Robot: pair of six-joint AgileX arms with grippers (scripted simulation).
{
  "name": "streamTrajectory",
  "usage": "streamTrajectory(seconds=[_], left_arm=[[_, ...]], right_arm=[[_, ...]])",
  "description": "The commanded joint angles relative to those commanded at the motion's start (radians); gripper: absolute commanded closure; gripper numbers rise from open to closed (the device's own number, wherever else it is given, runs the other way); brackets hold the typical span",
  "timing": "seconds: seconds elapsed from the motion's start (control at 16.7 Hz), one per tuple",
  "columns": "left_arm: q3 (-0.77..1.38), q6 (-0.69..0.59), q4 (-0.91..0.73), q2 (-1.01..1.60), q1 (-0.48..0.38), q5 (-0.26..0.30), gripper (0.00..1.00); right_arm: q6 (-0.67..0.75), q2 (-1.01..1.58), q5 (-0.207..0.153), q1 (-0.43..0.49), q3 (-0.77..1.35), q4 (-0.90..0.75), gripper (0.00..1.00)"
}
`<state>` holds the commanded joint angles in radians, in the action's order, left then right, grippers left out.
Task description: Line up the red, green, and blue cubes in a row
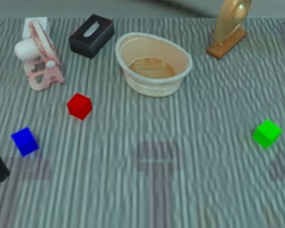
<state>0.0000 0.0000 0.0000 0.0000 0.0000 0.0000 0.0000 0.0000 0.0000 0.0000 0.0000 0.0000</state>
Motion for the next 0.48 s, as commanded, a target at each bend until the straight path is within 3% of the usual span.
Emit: streamTrajectory(seconds=[0.24,0.48], left_arm=[[0.030,0.003,-0.018,0.030,-0.005,0.001,0.00],[0.212,0.022,-0.134,0.218,-0.034,0.002,0.00]], right_arm=[[0.000,0.000,0.000,0.000,0.000,0.000,0.00],[0.000,0.000,0.000,0.000,0.000,0.000,0.00]])
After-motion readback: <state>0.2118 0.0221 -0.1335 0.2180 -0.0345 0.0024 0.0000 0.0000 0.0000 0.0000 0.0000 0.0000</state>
